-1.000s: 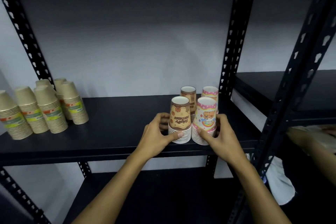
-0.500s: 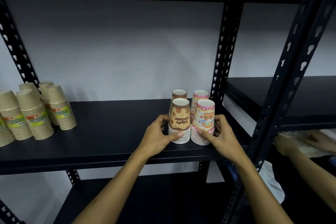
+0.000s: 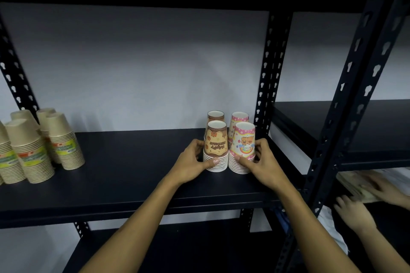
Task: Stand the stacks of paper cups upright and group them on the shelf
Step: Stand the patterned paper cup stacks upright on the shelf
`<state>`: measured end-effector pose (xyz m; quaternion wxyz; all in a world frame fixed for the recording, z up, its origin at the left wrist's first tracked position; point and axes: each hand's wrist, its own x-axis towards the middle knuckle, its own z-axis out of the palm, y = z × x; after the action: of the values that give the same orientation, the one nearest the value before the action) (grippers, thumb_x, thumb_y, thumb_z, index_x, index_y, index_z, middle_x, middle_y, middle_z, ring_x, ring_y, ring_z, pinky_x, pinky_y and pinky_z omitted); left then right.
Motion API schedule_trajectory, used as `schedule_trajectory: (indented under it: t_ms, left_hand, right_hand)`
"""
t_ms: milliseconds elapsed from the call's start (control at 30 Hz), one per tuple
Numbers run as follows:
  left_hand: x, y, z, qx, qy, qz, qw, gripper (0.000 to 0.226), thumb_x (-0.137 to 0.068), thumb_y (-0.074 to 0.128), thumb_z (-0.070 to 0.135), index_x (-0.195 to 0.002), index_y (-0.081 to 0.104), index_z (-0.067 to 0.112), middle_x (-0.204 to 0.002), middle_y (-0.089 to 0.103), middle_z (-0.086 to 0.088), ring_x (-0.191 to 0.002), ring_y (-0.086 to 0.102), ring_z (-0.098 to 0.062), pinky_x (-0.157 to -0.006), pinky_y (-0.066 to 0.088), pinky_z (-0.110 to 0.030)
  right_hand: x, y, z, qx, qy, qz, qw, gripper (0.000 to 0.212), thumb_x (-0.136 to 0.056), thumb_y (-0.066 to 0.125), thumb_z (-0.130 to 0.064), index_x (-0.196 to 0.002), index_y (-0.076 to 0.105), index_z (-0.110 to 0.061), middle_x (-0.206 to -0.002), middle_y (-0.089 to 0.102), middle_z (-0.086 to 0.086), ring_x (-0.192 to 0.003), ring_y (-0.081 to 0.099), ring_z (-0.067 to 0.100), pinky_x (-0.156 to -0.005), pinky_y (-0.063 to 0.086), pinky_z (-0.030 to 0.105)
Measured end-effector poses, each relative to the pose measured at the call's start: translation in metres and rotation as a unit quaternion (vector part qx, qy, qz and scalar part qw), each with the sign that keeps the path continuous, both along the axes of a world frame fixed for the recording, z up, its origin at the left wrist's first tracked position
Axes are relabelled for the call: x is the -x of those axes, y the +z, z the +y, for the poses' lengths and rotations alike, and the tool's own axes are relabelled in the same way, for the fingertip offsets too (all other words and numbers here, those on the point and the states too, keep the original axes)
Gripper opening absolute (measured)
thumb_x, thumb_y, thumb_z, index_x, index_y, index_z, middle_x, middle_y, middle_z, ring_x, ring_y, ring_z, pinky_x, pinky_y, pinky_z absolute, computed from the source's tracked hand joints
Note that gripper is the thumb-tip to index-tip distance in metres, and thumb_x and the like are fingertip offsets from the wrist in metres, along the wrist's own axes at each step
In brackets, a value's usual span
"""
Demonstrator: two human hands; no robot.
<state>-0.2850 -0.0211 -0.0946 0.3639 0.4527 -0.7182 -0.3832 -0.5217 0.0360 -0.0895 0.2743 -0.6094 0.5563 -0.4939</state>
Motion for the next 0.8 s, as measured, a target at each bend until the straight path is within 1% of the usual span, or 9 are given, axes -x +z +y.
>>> schedule_trajectory:
  t_ms: [133, 200, 333, 467, 533, 600, 667, 733, 800]
  left_hand:
    - [0.006, 0.001, -0.013, -0.002, -0.002, 0.004, 1.000, 0.059, -0.077, 0.085, 0.035, -0.124, 0.050, 0.026, -0.136, 0.059, 0.008, -0.129, 0.053, -0.009, -0.112, 0.040, -0.033]
    - [0.008, -0.001, -0.017, -0.003, -0.004, 0.016, 1.000, 0.058, -0.077, 0.085, 0.035, -0.123, 0.051, 0.026, -0.134, 0.060, 0.010, -0.127, 0.054, -0.006, -0.111, 0.040, -0.032]
    - [0.010, -0.007, -0.022, -0.011, -0.012, 0.031, 0.999, 0.062, -0.078, 0.083, 0.039, -0.127, 0.048, 0.025, -0.137, 0.058, 0.010, -0.130, 0.051, -0.006, -0.109, 0.037, -0.028]
    - [0.010, -0.009, -0.022, -0.024, -0.015, 0.034, 0.999, 0.066, -0.078, 0.082, 0.043, -0.131, 0.045, 0.027, -0.140, 0.056, 0.010, -0.133, 0.049, -0.008, -0.112, 0.036, -0.032]
    - [0.009, -0.008, -0.019, -0.028, -0.018, 0.030, 0.999, 0.064, -0.080, 0.080, 0.041, -0.131, 0.044, 0.026, -0.140, 0.054, 0.012, -0.134, 0.048, -0.010, -0.110, 0.036, -0.030]
    - [0.009, -0.005, -0.014, -0.030, -0.016, 0.019, 0.999, 0.063, -0.082, 0.079, 0.040, -0.131, 0.042, 0.027, -0.137, 0.053, 0.013, -0.135, 0.047, -0.011, -0.107, 0.035, -0.028]
    - [0.010, -0.003, -0.009, -0.023, 0.006, -0.004, 1.000, 0.070, -0.080, 0.079, 0.045, -0.135, 0.040, 0.026, -0.142, 0.052, 0.010, -0.136, 0.047, -0.014, -0.108, 0.038, -0.031]
    - [0.010, -0.001, -0.001, -0.009, 0.046, -0.045, 0.998, 0.084, -0.076, 0.081, 0.051, -0.141, 0.038, 0.021, -0.149, 0.049, 0.003, -0.136, 0.048, -0.019, -0.109, 0.041, -0.036]
    - [0.010, 0.003, 0.010, -0.005, 0.083, -0.099, 0.992, 0.102, -0.070, 0.083, 0.057, -0.148, 0.031, 0.018, -0.154, 0.044, -0.003, -0.138, 0.045, -0.024, -0.109, 0.042, -0.040]
  right_hand:
    - [-0.001, -0.001, -0.009, 0.000, -0.012, -0.013, 1.000, 0.060, -0.067, 0.082, -0.052, -0.109, 0.046, -0.030, -0.115, 0.066, -0.012, -0.101, 0.066, -0.003, -0.090, 0.055, 0.027]
    - [0.001, -0.003, -0.014, 0.002, -0.017, -0.021, 1.000, 0.063, -0.065, 0.082, -0.055, -0.110, 0.046, -0.030, -0.114, 0.066, -0.013, -0.101, 0.066, -0.001, -0.091, 0.055, 0.029]
    - [0.002, -0.005, -0.018, -0.003, -0.021, -0.016, 1.000, 0.057, -0.074, 0.083, -0.043, -0.113, 0.045, -0.028, -0.114, 0.064, -0.015, -0.101, 0.065, -0.001, -0.091, 0.056, 0.029]
    - [0.001, -0.006, -0.019, -0.001, -0.027, -0.013, 1.000, 0.058, -0.074, 0.084, -0.041, -0.115, 0.045, -0.027, -0.114, 0.064, -0.015, -0.102, 0.066, 0.000, -0.092, 0.056, 0.032]
    - [0.000, -0.005, -0.018, -0.002, -0.030, -0.014, 0.999, 0.061, -0.073, 0.085, -0.040, -0.118, 0.046, -0.026, -0.116, 0.062, -0.016, -0.104, 0.065, 0.001, -0.095, 0.055, 0.035]
    - [0.001, -0.005, -0.017, 0.001, -0.035, -0.017, 0.999, 0.072, -0.072, 0.086, -0.038, -0.127, 0.043, -0.025, -0.126, 0.059, -0.014, -0.110, 0.063, 0.004, -0.099, 0.053, 0.039]
    - [-0.001, -0.004, -0.012, -0.008, -0.044, -0.012, 0.999, 0.090, -0.069, 0.088, -0.037, -0.140, 0.035, -0.023, -0.141, 0.052, -0.006, -0.120, 0.058, 0.011, -0.104, 0.050, 0.041]
    - [-0.006, -0.002, -0.005, -0.014, -0.067, 0.015, 0.998, 0.107, -0.066, 0.089, -0.041, -0.149, 0.024, -0.023, -0.150, 0.046, 0.000, -0.126, 0.054, 0.017, -0.107, 0.046, 0.041]
    - [-0.012, -0.004, 0.002, -0.020, -0.118, 0.083, 0.989, 0.119, -0.062, 0.087, -0.054, -0.152, 0.016, -0.023, -0.155, 0.039, 0.004, -0.135, 0.048, 0.024, -0.110, 0.041, 0.049]
